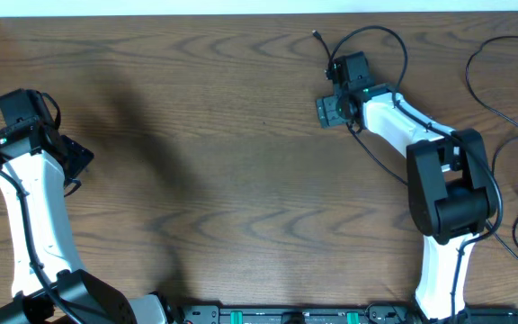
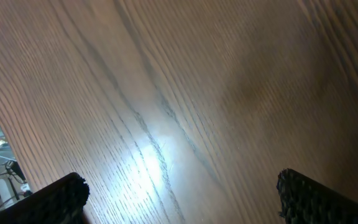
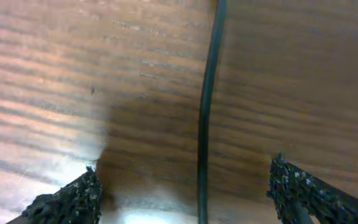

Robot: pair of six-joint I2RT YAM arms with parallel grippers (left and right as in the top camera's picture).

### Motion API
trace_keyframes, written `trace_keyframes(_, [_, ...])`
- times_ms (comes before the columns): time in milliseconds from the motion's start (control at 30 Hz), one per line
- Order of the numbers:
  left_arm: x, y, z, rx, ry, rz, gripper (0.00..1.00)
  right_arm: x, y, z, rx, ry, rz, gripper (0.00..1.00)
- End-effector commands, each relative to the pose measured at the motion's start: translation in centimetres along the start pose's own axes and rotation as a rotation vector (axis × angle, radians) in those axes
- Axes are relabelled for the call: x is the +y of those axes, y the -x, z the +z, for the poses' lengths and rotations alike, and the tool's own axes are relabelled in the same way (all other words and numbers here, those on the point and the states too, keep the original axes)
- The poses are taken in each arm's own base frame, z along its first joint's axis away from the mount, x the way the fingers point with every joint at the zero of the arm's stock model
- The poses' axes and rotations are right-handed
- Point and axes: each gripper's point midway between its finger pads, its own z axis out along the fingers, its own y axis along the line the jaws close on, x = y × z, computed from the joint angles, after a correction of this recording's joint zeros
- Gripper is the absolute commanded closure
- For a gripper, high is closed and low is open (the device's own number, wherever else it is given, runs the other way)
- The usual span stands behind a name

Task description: Untangle cables

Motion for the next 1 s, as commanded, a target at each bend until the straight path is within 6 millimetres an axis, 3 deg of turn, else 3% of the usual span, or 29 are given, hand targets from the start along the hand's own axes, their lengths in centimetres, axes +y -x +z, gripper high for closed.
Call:
trace_keyframes(0, [0.39, -0.24, 0.42, 0.007, 0.025, -0.012, 0.02, -0.03, -0.75, 1.38, 0.026, -0.019, 0.004, 0.16])
trace_keyframes(100, [0.39, -0.24, 0.42, 0.007, 0.025, -0.012, 0.02, -0.02, -0.96, 1.53, 0.033, -0.019, 0.003, 0.21])
trace_keyframes(267, [0.39, -0.24, 0.42, 0.007, 0.025, -0.012, 0.02, -0.02, -0.97, 1.53, 0.034, -0.019, 0.003, 0.39])
trace_keyframes(433, [0.39, -0.24, 0.42, 0.007, 0.025, -0.012, 0.02, -0.02, -0.98, 1.53, 0.034, -0.019, 0.004, 0.47])
trace_keyframes(667, [0.39, -0.24, 0.42, 0.007, 0.025, -0.012, 0.02, -0.05, -1.04, 1.53, 0.036, -0.02, 0.048, 0.78])
trace_keyframes(900, [0.39, -0.24, 0.42, 0.007, 0.025, -0.012, 0.02, -0.08, -1.67, 1.61, 0.056, -0.022, 0.046, 0.99])
trace_keyframes(967, [0.39, -0.24, 0.42, 0.007, 0.025, -0.012, 0.02, -0.13, -1.66, 1.62, 0.055, -0.023, 0.047, 0.99])
